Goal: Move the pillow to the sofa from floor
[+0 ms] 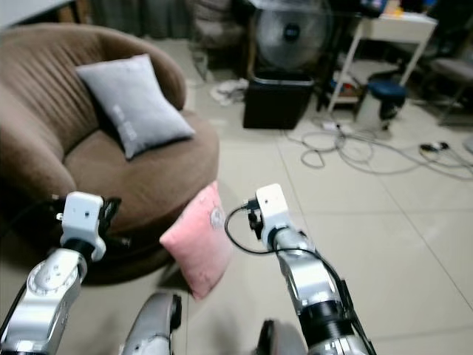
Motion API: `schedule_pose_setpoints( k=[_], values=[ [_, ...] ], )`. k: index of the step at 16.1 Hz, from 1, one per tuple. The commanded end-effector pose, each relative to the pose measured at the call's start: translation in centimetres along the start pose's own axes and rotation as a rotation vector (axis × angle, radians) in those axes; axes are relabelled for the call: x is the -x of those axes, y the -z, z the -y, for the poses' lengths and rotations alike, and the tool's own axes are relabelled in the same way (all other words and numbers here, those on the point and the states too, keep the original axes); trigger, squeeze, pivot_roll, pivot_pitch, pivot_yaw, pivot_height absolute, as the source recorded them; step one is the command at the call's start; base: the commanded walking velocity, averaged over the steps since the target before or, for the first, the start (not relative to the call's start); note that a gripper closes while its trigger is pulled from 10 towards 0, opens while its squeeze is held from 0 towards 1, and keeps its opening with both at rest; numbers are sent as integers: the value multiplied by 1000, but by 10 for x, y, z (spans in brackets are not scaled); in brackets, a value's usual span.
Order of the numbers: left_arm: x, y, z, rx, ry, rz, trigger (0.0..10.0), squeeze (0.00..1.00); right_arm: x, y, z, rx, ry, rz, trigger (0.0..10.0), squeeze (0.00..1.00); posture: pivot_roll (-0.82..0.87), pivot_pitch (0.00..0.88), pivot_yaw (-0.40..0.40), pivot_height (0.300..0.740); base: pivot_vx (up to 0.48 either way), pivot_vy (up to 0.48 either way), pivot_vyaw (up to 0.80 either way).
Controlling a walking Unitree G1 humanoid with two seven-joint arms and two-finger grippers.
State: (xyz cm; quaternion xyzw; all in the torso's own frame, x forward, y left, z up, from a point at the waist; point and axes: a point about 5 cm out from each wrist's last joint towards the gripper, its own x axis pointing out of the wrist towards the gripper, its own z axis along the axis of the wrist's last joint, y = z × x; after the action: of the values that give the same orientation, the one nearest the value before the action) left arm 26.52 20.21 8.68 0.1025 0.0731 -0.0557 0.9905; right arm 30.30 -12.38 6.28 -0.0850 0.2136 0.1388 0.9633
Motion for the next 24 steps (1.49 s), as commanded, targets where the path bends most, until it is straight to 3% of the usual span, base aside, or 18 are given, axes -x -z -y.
schedule_pose_setpoints(
  k=[1, 7, 10, 13, 17, 21, 24],
  values=[
    [-1, -6, 2, -9, 20, 20, 10000, 0, 1, -3, 5, 8, 14, 16, 10000, 0, 133, 0, -29, 623, 0, 0, 0],
    [2, 7, 4, -38, 79, -23, 10000, 0, 5, 4, 7, -2, 23, 5, 10000, 0, 114, 0, -9, 623, 224, 0, 0],
    [5, 14, 4, -13, 94, -48, 10000, 0, 6, 4, -3, 62, -111, 23, 10000, 0, 109, 0, -10, 623, 299, 0, 0],
    [8, 17, 7, -7, 102, -53, 10000, 0, 4, 3, -4, 131, -150, 32, 10000, 0, 124, 0, -22, 623, 320, 0, 0],
    [11, 19, 6, -1, 92, -53, 10000, 0, 3, 6, -6, 157, -195, 28, 10000, 0, 132, 0, -31, 623, 333, 0, 0],
    [17, 22, 7, -3, 90, -65, 10000, 0, 0, 13, -7, 168, -219, 10, 10000, 0, 147, 0, -48, 623, 336, 0, 800],
    [20, 24, 7, -2, 91, -68, 10000, 0, 1, 18, -4, 148, -214, 1, 10000, 0, 146, 0, -47, 623, 334, 0, 0]
  ],
)
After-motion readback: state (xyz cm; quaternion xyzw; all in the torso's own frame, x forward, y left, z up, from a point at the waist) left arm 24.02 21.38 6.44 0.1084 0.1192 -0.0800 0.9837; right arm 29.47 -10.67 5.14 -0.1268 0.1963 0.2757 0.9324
